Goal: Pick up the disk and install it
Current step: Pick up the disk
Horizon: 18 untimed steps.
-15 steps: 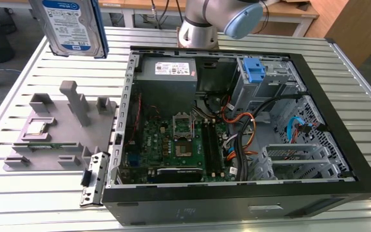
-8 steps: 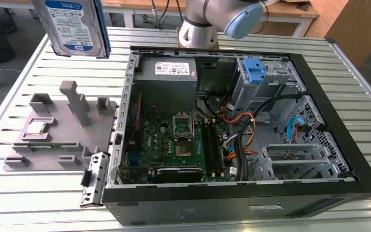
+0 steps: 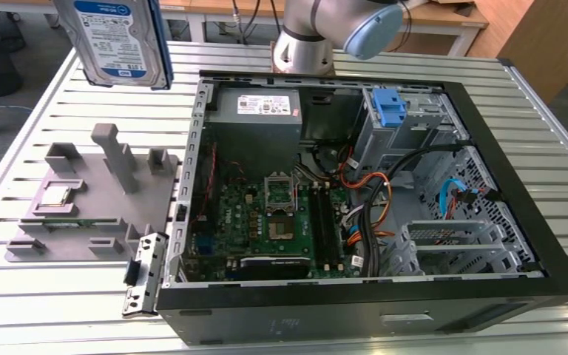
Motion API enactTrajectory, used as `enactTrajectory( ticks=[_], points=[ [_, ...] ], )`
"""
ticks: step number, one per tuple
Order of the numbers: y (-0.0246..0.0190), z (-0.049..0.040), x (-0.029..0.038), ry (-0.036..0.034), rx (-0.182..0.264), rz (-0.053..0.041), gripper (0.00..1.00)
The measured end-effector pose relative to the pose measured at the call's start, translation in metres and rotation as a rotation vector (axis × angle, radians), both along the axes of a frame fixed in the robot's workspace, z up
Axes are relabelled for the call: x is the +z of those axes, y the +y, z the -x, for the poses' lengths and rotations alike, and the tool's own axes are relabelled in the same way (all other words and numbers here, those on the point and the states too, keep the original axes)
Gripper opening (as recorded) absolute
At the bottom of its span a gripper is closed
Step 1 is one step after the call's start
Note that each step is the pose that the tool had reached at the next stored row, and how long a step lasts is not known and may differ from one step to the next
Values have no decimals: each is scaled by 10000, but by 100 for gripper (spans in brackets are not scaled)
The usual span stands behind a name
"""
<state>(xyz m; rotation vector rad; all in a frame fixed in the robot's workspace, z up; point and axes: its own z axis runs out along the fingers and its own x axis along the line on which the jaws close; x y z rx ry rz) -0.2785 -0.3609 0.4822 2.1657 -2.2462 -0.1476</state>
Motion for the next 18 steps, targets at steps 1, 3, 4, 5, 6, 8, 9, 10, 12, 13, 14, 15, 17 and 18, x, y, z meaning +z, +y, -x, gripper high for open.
enactTrajectory(
  ticks=[1,3,4,5,6,8,9,10,12,13,14,15,17,18],
  points=[
    [0,-5,0,0,0,0,35],
    [0,-14,0,0,0,0,35],
    [0,-19,0,0,0,1,35],
    [0,-22,0,0,-1,0,35],
    [0,-25,0,0,-1,0,35],
    [0,-31,0,0,0,0,35],
    [0,-34,0,0,-1,0,35],
    [0,-36,0,0,0,0,35],
    [0,-41,0,0,0,0,35],
    [0,-42,0,1,0,1,35],
    [0,-67,0,0,0,1,35],
    [0,-70,0,0,0,0,35],
    [0,-70,0,0,0,0,35],
    [0,-74,0,0,1,0,35]
  ],
)
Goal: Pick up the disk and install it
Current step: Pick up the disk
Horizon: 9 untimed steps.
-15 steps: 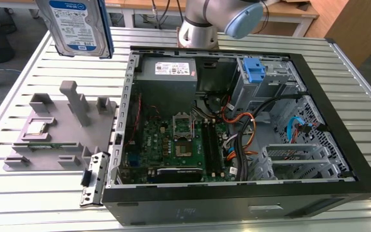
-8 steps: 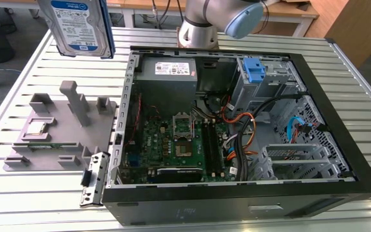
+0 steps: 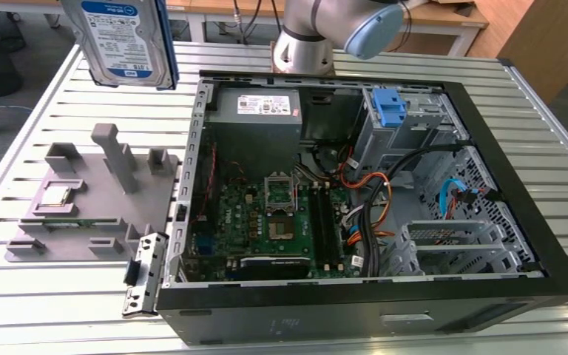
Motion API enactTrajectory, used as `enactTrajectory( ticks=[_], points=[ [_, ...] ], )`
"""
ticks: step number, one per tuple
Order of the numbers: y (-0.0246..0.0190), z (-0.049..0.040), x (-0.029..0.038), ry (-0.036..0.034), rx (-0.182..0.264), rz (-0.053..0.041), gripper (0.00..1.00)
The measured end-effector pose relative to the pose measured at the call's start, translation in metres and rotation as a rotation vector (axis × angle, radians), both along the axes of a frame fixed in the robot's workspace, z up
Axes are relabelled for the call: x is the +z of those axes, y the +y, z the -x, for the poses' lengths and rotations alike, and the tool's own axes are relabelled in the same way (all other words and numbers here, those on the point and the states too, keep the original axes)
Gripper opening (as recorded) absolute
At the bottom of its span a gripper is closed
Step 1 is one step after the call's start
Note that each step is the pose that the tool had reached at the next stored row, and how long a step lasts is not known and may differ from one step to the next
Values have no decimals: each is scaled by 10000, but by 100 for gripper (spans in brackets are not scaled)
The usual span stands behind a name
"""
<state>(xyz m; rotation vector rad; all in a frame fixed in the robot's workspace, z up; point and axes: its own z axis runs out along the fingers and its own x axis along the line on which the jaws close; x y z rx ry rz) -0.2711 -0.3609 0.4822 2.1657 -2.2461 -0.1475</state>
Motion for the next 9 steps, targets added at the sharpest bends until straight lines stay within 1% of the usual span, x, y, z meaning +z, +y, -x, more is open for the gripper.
enactTrajectory(
  ticks=[9],
  points=[
    [0,-65,0,0,-1,0,35]
  ],
)
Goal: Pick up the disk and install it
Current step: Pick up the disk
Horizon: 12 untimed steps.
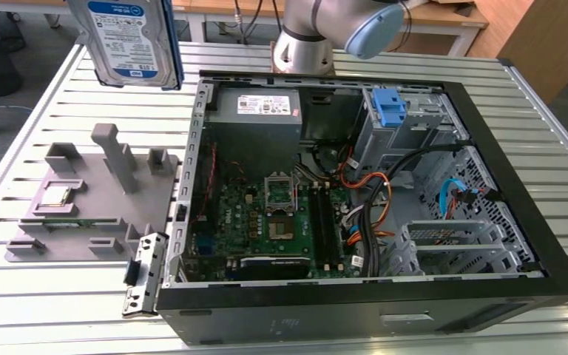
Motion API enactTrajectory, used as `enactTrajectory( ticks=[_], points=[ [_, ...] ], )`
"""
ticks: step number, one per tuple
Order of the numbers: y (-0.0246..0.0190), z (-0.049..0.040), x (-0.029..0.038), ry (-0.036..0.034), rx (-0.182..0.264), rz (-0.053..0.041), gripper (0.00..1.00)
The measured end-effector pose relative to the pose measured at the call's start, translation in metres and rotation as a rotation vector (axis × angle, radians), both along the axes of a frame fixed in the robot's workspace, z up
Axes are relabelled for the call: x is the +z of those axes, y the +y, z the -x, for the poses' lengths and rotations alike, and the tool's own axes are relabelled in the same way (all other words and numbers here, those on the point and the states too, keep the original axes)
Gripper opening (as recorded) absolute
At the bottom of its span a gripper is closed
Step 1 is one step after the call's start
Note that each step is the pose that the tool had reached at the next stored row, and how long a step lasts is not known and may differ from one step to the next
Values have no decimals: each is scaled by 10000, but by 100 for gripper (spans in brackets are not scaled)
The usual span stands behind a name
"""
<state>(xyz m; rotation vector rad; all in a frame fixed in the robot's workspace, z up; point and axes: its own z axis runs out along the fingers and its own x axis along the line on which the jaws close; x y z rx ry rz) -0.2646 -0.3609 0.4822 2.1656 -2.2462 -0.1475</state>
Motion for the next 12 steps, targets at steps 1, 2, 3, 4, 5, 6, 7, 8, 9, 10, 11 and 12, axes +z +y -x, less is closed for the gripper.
enactTrajectory(
  ticks=[1,2,3,4,5,6,7,8,9,10,11,12],
  points=[
    [0,-3,0,-1,0,0,35],
    [0,-6,0,-1,-1,-1,35],
    [0,-9,0,-1,-1,-1,35],
    [0,-10,0,0,0,-1,35],
    [0,-13,0,0,0,-1,35],
    [0,-16,0,-1,0,0,35],
    [0,-17,0,0,0,0,35],
    [0,-17,0,0,0,0,35],
    [0,-18,0,-1,0,0,35],
    [0,-18,0,-1,0,-1,35],
    [0,-18,-1,-1,0,0,35],
    [0,-18,0,-1,-1,0,35]
  ],
)
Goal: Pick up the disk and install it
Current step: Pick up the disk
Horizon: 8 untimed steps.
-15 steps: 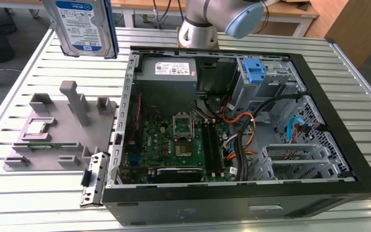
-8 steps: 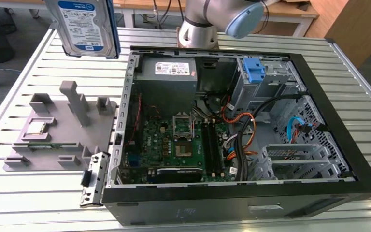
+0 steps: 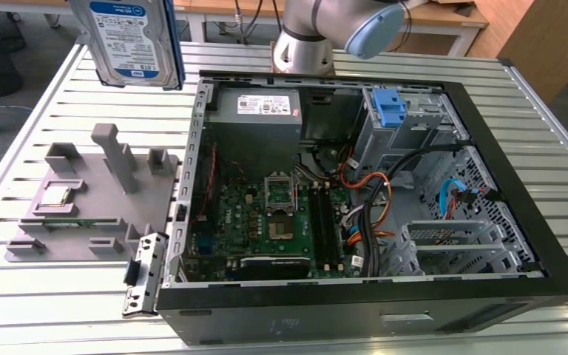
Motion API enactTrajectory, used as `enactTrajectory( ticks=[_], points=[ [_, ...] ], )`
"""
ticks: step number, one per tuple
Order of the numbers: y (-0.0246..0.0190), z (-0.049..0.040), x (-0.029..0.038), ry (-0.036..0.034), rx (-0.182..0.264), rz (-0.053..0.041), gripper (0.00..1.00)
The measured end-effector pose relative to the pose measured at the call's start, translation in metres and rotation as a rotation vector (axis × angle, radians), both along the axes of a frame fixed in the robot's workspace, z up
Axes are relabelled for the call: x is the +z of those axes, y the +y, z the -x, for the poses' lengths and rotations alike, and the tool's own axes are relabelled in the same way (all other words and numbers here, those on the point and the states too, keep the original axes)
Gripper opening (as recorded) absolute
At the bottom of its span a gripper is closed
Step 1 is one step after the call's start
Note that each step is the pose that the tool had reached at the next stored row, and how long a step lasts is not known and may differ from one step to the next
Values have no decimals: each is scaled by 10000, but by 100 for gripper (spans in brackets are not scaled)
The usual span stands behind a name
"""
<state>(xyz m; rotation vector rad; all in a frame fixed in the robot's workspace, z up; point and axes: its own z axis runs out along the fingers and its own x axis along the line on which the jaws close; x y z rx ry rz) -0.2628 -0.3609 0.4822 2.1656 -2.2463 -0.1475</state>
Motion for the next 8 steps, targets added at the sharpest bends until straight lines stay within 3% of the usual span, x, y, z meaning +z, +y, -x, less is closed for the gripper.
enactTrajectory(
  ticks=[8],
  points=[
    [0,-74,0,-1,1,-1,35]
  ],
)
